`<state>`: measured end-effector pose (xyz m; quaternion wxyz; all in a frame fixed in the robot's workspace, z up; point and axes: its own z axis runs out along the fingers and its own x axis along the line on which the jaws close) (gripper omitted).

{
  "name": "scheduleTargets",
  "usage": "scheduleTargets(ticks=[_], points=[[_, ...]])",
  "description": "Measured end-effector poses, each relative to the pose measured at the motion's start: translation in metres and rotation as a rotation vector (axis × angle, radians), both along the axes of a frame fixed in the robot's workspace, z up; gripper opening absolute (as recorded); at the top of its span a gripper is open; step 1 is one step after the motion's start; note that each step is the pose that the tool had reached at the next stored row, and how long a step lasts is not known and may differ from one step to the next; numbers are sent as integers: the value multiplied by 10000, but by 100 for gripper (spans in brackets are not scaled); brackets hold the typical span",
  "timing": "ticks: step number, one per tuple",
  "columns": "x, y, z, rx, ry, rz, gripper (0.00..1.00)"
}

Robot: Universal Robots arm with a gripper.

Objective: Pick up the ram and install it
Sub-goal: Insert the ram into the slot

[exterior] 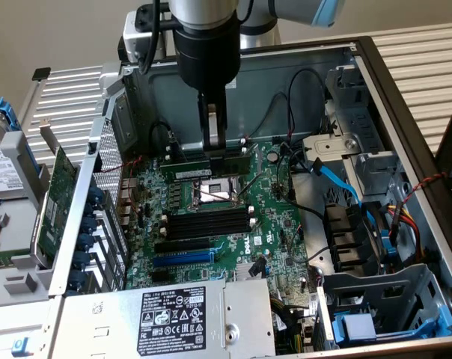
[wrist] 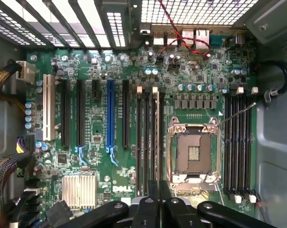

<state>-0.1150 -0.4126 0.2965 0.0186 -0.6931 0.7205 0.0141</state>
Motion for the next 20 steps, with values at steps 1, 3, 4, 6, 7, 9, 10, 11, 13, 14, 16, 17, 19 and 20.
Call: scheduleTargets(ticks=[1,3,4,6,7,9,10,11,13,14,16,17,19,20], points=[[-1,0,-18,0,-6,-1,12],[-7,0,-55,-1,-11,-4,12],[-13,0,-73,-1,-12,-4,12],[-33,0,-109,-1,-18,-4,12],[-42,0,-128,0,-24,-5,12],[-49,-3,-164,1,-36,-7,12],[-50,-10,-178,3,-38,-8,12],[-50,-17,-192,6,-40,-10,12],[-50,-34,-216,9,-42,-18,12],[-50,-42,-225,10,-44,-21,12],[-50,-60,-238,11,-44,-31,12],[-50,-68,-243,11,-44,-36,12],[-50,-82,-249,10,-44,-43,12],[-50,-85,-253,12,-45,-46,12]])
